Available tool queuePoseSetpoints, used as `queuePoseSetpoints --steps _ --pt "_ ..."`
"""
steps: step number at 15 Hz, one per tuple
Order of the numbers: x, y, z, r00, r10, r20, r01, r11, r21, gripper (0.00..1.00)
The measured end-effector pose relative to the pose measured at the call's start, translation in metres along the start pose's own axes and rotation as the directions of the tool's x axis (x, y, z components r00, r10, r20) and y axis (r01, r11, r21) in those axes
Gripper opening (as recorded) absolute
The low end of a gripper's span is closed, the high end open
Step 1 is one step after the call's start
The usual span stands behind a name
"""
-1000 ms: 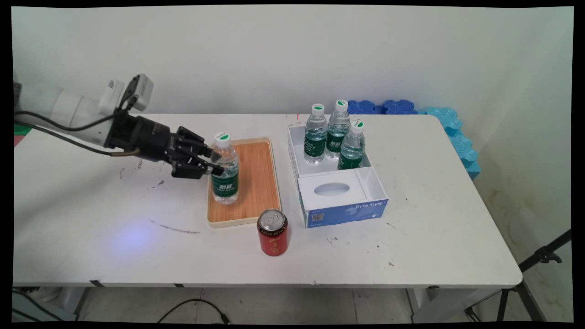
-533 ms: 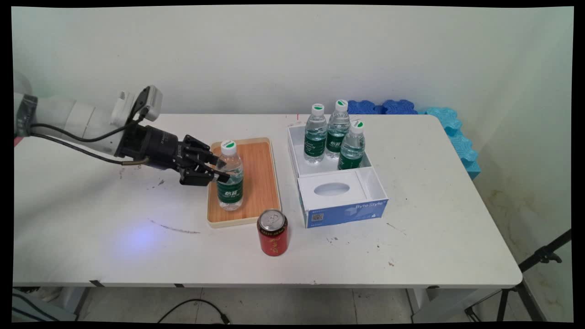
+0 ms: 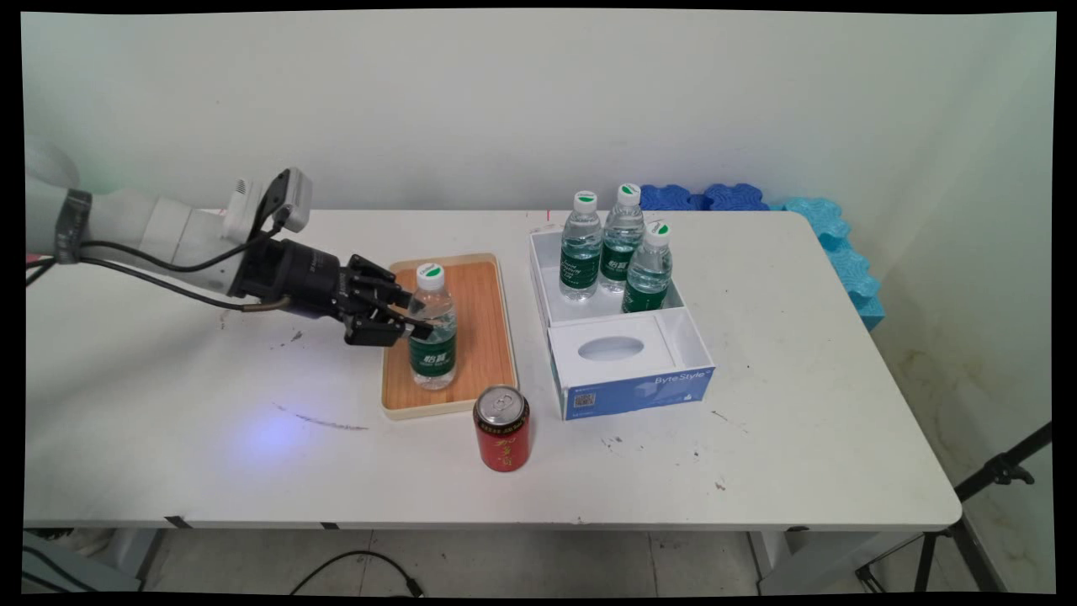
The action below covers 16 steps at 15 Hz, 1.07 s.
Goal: Place the picked object on the tray
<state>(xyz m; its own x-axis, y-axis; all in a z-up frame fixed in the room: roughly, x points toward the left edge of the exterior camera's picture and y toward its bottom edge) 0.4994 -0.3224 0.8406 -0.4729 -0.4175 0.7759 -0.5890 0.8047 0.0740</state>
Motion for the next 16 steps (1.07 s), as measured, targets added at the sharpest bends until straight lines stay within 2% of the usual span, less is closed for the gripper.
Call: queuePoseSetpoints --steps 6,14,15,16 --pt "0.009 0.001 0.021 0.999 -0.011 -0.032 0.011 1.0 0.0 0.0" --pt "0.012 0.001 0.041 0.999 -0.016 -0.037 0.016 1.0 -0.002 0.0" --pt "0.012 0.001 0.043 0.999 -0.013 -0.036 0.013 1.0 -0.003 1.0" --pt "0.012 0.002 0.045 0.999 -0.009 -0.034 0.009 1.0 -0.005 1.0"
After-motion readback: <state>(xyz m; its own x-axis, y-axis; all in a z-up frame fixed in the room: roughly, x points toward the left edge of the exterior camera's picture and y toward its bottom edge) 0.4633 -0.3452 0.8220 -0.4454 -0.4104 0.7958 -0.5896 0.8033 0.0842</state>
